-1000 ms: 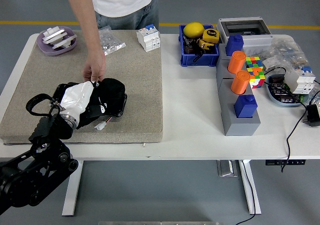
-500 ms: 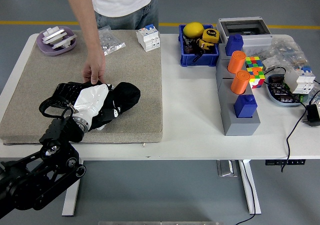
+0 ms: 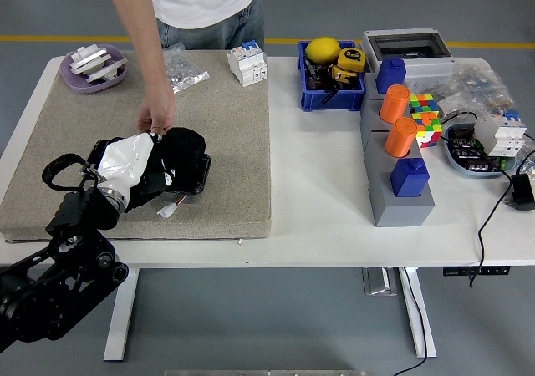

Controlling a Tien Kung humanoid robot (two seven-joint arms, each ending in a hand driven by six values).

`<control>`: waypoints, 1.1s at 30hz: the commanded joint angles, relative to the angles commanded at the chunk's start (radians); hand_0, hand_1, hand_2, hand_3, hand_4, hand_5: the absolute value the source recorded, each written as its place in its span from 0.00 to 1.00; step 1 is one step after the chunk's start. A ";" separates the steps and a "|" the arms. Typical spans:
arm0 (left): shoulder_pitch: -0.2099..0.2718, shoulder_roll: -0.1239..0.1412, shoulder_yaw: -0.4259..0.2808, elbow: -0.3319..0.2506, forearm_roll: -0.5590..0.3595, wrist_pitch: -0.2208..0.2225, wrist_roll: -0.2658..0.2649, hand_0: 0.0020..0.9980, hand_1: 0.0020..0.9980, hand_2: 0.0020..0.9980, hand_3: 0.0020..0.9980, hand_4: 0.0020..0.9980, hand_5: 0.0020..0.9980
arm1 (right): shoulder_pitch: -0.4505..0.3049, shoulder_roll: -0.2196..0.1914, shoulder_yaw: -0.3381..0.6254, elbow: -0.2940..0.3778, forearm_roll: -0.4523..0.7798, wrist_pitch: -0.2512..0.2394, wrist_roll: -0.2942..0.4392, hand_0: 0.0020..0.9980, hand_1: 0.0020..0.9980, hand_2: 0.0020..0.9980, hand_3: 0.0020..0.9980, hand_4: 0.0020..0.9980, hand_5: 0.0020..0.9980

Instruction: Pick the rag up,wipe the panel,place it on the desk

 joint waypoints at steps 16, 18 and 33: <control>0.015 0.031 -0.132 0.093 0.041 -0.016 0.012 0.28 0.41 0.55 0.49 0.00 0.00 | -0.003 -0.001 0.010 0.002 -0.008 -0.002 0.003 0.75 0.63 0.63 0.56 0.91 0.43; 0.015 0.036 -0.143 0.111 0.040 -0.017 0.012 0.28 0.41 0.55 0.49 0.00 0.00 | -0.003 -0.001 0.010 0.002 -0.008 -0.002 0.003 0.75 0.63 0.63 0.56 0.91 0.43; 0.023 0.053 -0.251 0.199 0.060 -0.004 0.004 0.28 0.41 0.55 0.49 0.00 0.00 | -0.003 -0.001 0.015 0.004 -0.013 -0.006 0.004 0.75 0.63 0.63 0.56 0.91 0.43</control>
